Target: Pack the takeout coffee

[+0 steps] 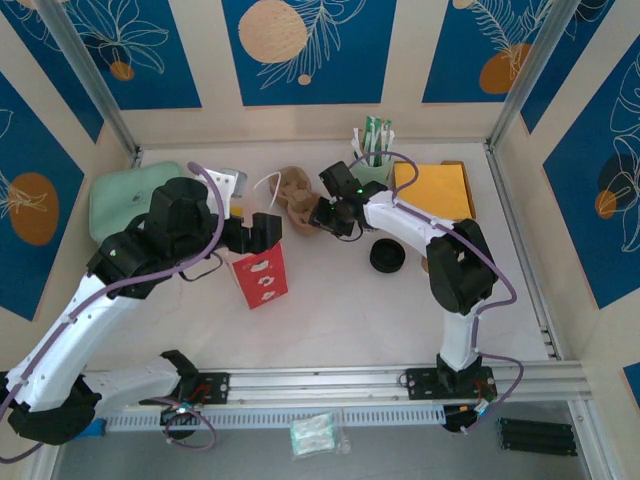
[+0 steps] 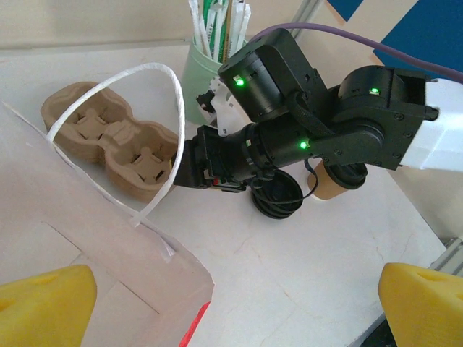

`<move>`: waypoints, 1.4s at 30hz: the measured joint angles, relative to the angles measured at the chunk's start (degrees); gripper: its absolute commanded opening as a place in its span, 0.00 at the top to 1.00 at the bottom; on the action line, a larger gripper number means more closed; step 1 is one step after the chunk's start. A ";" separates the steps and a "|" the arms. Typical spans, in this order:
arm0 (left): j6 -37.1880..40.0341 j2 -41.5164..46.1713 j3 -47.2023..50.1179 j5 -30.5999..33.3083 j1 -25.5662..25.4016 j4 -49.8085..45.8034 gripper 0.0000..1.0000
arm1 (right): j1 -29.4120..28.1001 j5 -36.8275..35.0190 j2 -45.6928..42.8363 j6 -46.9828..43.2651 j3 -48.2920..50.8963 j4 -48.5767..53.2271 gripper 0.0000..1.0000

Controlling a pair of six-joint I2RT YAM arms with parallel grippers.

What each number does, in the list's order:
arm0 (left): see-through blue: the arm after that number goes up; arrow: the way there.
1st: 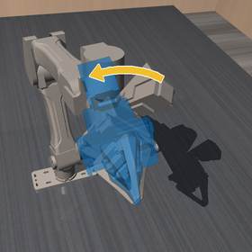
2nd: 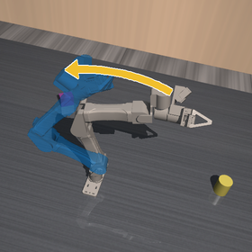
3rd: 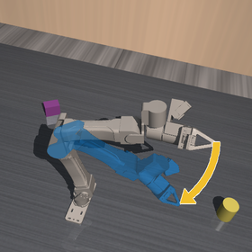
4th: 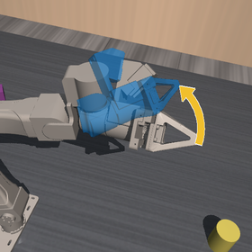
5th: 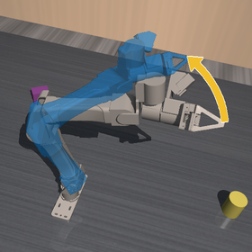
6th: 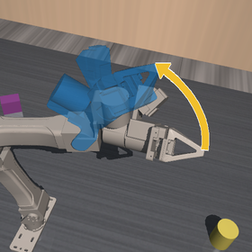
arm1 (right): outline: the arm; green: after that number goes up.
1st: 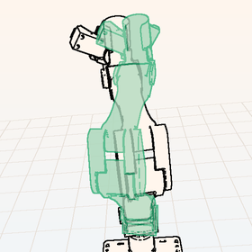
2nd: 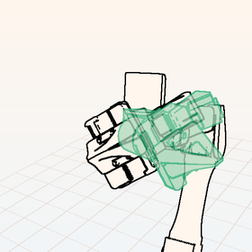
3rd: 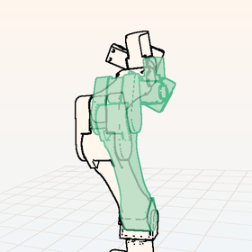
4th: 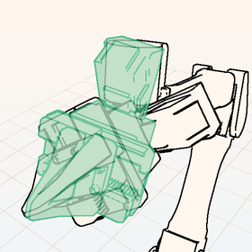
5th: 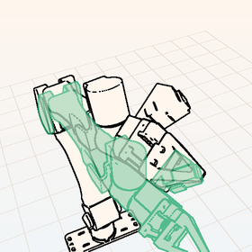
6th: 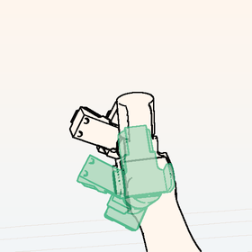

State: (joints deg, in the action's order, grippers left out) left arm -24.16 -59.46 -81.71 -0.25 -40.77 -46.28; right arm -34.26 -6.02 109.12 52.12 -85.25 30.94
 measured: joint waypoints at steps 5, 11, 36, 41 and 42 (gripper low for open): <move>-0.02 0.00 0.00 -0.37 0.00 0.22 0.01 | 0.42 0.02 0.31 0.00 -0.61 0.13 0.65; -0.02 0.00 0.09 -0.63 0.00 0.46 0.01 | 0.63 0.15 1.05 -0.02 -1.68 0.17 0.69; -0.02 -0.79 0.57 -0.83 0.00 0.46 0.01 | 2.23 2.43 0.35 -0.66 -4.13 0.42 1.00; -0.02 -1.14 0.57 -0.85 0.00 0.44 0.00 | 3.04 4.28 -1.84 -0.61 -4.76 -0.31 1.00; -0.02 -1.14 0.55 -0.87 0.00 0.44 0.01 | 3.19 4.72 -2.23 -0.61 -4.79 -0.39 1.00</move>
State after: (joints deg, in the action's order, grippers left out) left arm -24.18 -60.60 -81.17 -1.13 -40.77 -45.84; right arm -31.07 -1.30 106.89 51.51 -90.04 30.55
